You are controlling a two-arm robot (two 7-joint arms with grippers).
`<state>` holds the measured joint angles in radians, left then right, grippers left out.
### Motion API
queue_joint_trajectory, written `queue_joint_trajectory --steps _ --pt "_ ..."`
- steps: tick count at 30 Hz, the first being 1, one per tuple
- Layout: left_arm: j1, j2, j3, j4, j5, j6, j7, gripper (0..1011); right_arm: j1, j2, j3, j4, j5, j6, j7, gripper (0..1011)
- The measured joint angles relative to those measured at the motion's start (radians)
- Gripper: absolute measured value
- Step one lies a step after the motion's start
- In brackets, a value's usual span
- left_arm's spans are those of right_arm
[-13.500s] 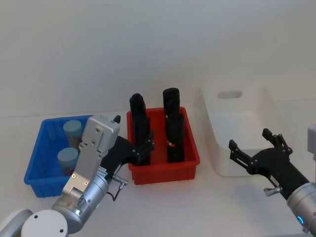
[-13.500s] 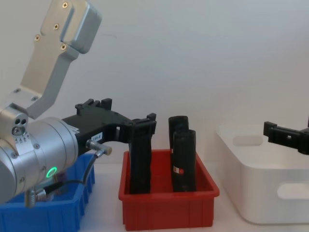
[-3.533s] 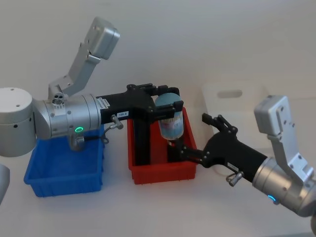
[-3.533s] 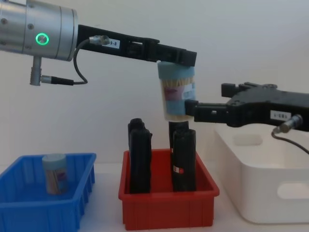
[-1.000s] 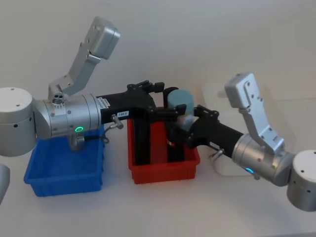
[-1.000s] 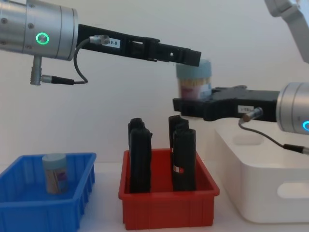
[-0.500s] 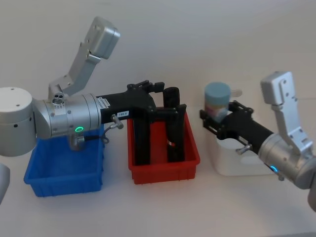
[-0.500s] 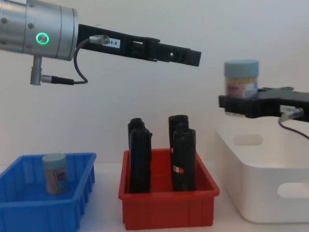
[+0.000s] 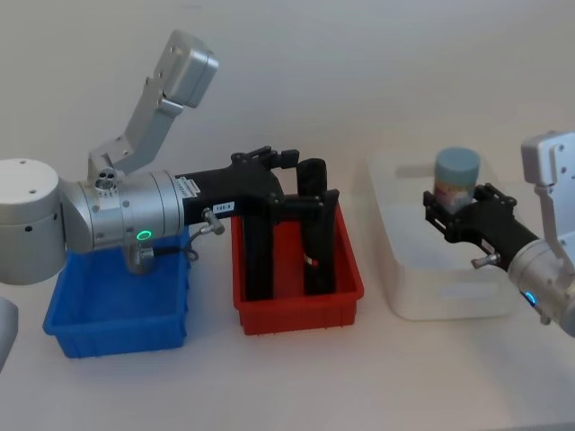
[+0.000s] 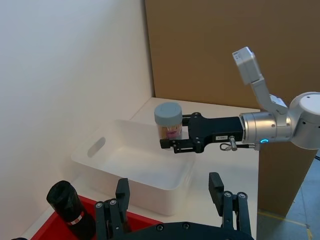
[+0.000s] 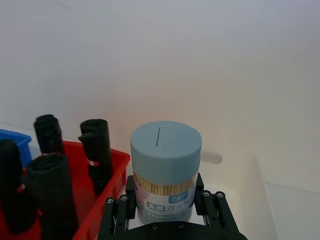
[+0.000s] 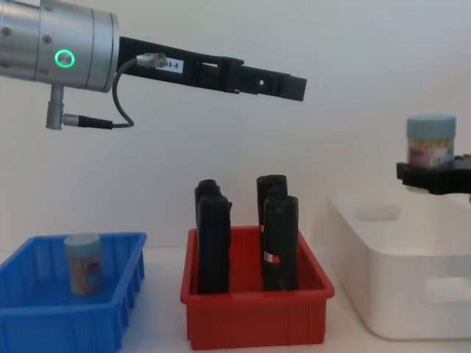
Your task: Pick the cotton swabs from the blue box and place them into the white box.
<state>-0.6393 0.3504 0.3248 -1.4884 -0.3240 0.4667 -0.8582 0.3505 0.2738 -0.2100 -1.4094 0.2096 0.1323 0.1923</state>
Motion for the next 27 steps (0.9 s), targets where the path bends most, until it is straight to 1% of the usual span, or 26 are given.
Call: queue_joint_trajectory --steps 6,7,9,10,18,22,24,25,26,27 --pt "0.000 0.000 0.000 0.000 0.000 0.000 0.000 1003 0.046 -0.011 0.004 0.095 -0.002 -0.002 -0.006 633" --pt "0.000 0.000 0.000 0.000 0.000 0.000 0.000 1003 0.059 -0.015 0.004 0.125 -0.004 -0.002 -0.003 633" --pt "0.000 0.000 0.000 0.000 0.000 0.000 0.000 1003 0.072 -0.019 0.004 0.154 -0.006 -0.003 0.000 633" --pt "0.000 0.000 0.000 0.000 0.000 0.000 0.000 1003 0.085 -0.022 0.004 0.181 -0.007 -0.003 0.006 633" --pt "0.000 0.000 0.000 0.000 0.000 0.000 0.000 1003 0.142 -0.041 -0.002 0.306 -0.014 -0.013 0.037 633" --pt "0.000 0.000 0.000 0.000 0.000 0.000 0.000 1003 0.164 -0.049 -0.005 0.355 -0.016 -0.020 0.052 719" --pt "0.000 0.000 0.000 0.000 0.000 0.000 0.000 1003 0.171 -0.051 -0.006 0.368 -0.016 -0.023 0.056 793" --pt "0.000 0.000 0.000 0.000 0.000 0.000 0.000 1003 0.172 -0.051 -0.006 0.371 -0.016 -0.025 0.057 809" --pt "0.000 0.000 0.000 0.000 0.000 0.000 0.000 1003 0.177 -0.052 -0.006 0.381 -0.017 -0.028 0.060 863" --pt "0.000 0.000 0.000 0.000 0.000 0.000 0.000 1003 0.178 -0.053 -0.007 0.385 -0.017 -0.029 0.062 863"
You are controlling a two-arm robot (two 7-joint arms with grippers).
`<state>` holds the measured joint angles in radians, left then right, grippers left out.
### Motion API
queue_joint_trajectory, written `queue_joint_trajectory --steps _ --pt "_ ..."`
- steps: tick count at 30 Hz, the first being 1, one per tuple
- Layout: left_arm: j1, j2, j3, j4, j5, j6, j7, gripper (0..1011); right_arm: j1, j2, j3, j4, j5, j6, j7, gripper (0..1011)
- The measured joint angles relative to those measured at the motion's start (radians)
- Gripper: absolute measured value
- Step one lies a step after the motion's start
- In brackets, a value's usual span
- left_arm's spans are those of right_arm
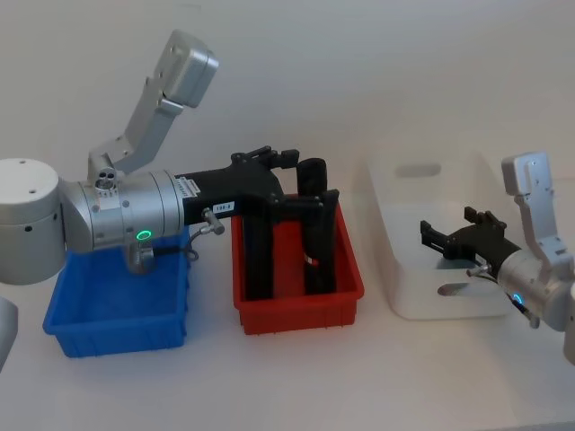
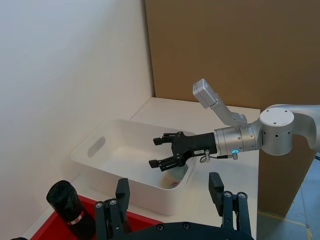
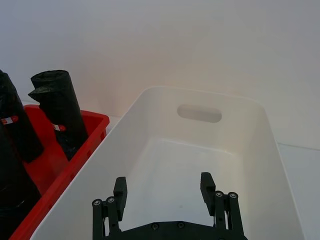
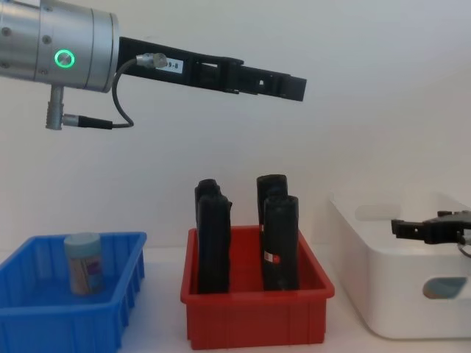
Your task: Pick the cotton swabs from the blue box and place them into the white box.
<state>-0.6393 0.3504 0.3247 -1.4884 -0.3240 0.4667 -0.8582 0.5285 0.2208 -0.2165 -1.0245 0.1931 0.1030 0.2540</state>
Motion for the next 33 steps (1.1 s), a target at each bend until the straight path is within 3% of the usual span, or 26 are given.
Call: queue_joint_trajectory --steps 5,17,33 --pt "0.000 0.000 0.000 0.000 0.000 0.000 0.000 1003 0.006 -0.001 0.001 0.014 0.002 -0.012 0.005 1001" --pt "0.000 0.000 0.000 0.000 0.000 0.000 0.000 1003 -0.010 0.005 0.011 -0.014 0.019 -0.068 -0.008 1002" --pt "0.000 0.000 0.000 0.000 0.000 0.000 0.000 1003 -0.085 0.033 0.036 -0.160 0.047 -0.157 -0.061 1002"
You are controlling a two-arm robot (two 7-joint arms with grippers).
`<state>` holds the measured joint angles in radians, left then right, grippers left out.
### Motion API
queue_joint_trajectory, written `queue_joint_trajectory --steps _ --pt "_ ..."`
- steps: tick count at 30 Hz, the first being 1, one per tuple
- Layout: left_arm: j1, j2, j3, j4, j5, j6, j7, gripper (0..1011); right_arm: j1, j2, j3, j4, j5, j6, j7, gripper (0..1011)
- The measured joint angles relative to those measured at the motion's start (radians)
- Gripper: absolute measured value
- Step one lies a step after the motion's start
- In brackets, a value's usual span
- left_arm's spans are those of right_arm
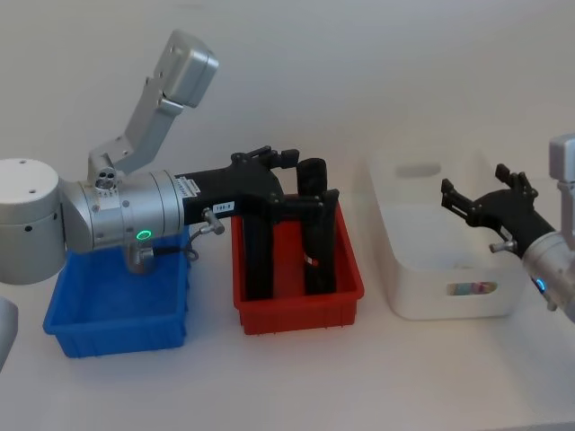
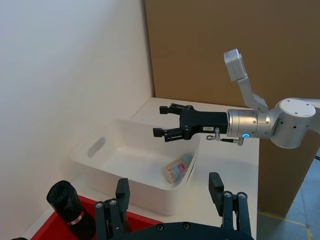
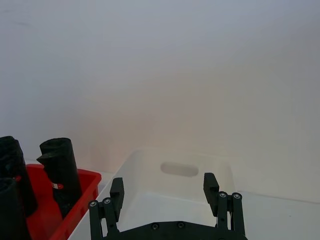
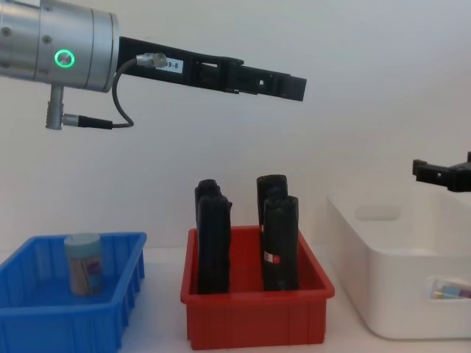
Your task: Pick the cotton swabs from the blue box and place them into the white box.
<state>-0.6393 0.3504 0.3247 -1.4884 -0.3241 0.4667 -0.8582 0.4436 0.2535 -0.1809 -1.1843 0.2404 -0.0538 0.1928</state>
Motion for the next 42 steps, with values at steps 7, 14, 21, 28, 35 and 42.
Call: queue_joint_trajectory --steps 7,14,21,28,35,42 --pt "0.003 0.000 0.000 -0.001 0.000 -0.003 0.006 1003 -0.010 0.003 0.001 -0.016 0.002 -0.004 -0.004 1001" --pt "0.028 0.002 0.009 -0.009 0.007 -0.031 0.058 1003 -0.050 0.010 -0.003 -0.066 0.006 0.005 -0.014 1001" --pt "0.070 0.006 0.022 -0.024 0.021 -0.078 0.146 1003 -0.106 0.021 -0.009 -0.138 0.011 0.016 -0.030 1001" --pt "0.118 0.009 0.038 -0.040 0.035 -0.132 0.247 1003 -0.181 0.034 -0.017 -0.232 0.019 0.032 -0.051 1001" --pt "0.161 0.013 0.052 -0.056 0.049 -0.182 0.339 1003 -0.247 0.046 -0.023 -0.315 0.026 0.046 -0.069 1002" --pt "0.204 0.017 0.065 -0.070 0.063 -0.229 0.428 1003 -0.313 0.058 -0.030 -0.399 0.033 0.059 -0.087 1001"
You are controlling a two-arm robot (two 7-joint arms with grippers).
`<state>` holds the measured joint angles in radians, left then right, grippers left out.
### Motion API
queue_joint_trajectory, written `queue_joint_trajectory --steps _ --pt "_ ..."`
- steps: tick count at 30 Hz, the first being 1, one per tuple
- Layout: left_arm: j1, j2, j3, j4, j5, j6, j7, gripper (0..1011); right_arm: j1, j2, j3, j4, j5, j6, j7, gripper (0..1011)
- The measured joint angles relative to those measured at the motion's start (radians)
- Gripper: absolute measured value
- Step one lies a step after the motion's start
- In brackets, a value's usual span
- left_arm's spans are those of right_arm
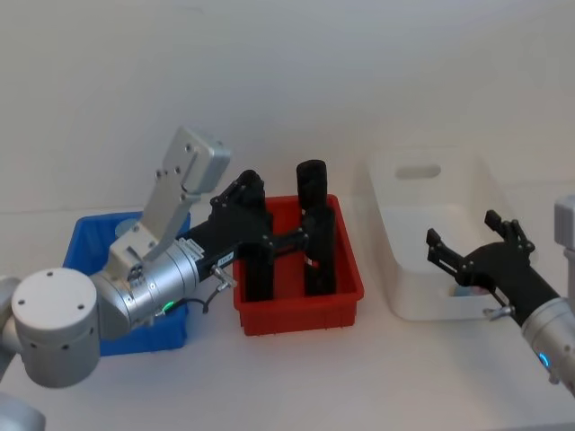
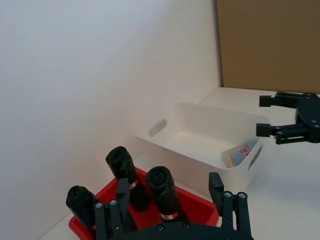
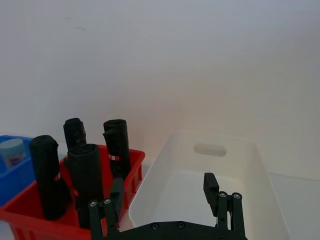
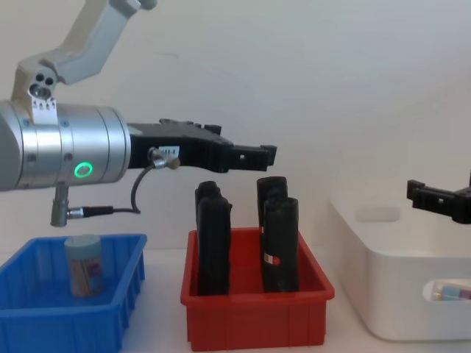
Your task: Pick the cotton swabs from the blue box and place them into the white box.
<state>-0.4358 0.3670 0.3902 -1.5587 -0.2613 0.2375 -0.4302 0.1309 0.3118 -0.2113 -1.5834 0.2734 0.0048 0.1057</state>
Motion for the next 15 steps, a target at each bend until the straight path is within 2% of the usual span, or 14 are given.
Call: queue_joint_trajectory --steps 10,15 --pt "0.061 0.005 0.020 -0.021 0.019 -0.069 0.129 1003 -0.102 0.019 -0.011 -0.129 0.010 0.021 -0.028 1001" --pt "0.095 0.008 0.031 -0.033 0.030 -0.107 0.199 1003 -0.131 0.024 -0.014 -0.166 0.013 0.027 -0.036 1002"
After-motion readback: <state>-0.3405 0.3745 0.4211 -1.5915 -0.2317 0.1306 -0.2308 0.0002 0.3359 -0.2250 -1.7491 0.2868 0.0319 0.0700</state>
